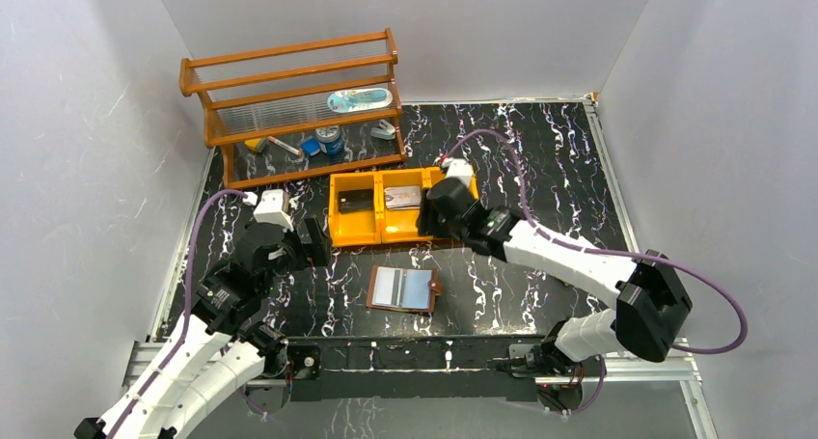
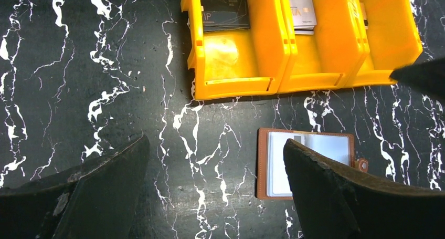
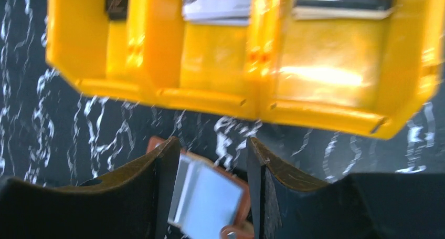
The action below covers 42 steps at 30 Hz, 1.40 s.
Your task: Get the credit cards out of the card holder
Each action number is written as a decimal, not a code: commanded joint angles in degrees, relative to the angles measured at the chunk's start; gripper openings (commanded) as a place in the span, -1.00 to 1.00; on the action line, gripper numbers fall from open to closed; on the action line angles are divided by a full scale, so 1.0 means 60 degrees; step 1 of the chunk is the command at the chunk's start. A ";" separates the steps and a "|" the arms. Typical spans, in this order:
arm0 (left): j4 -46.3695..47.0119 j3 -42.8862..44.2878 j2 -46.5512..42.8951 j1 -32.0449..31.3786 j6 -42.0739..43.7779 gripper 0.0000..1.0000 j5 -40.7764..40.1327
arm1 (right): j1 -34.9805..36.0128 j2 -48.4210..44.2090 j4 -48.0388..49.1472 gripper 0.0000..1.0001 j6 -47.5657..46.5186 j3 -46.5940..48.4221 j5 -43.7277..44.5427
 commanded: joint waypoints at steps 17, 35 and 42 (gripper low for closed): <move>-0.0817 0.0175 0.0291 0.0086 -0.0559 0.97 -0.1845 | 0.3732 0.2669 -0.0119 0.36 0.2808 0.0560 0.1635; -0.0966 0.0132 -0.0245 0.0121 -0.0730 0.97 -0.2203 | 0.4051 0.5114 -0.2635 0.70 0.3419 0.2922 0.2471; -0.0962 0.0135 -0.0220 0.0121 -0.0731 0.97 -0.2152 | 0.4138 0.5001 -0.2229 0.61 0.3478 0.2656 0.2302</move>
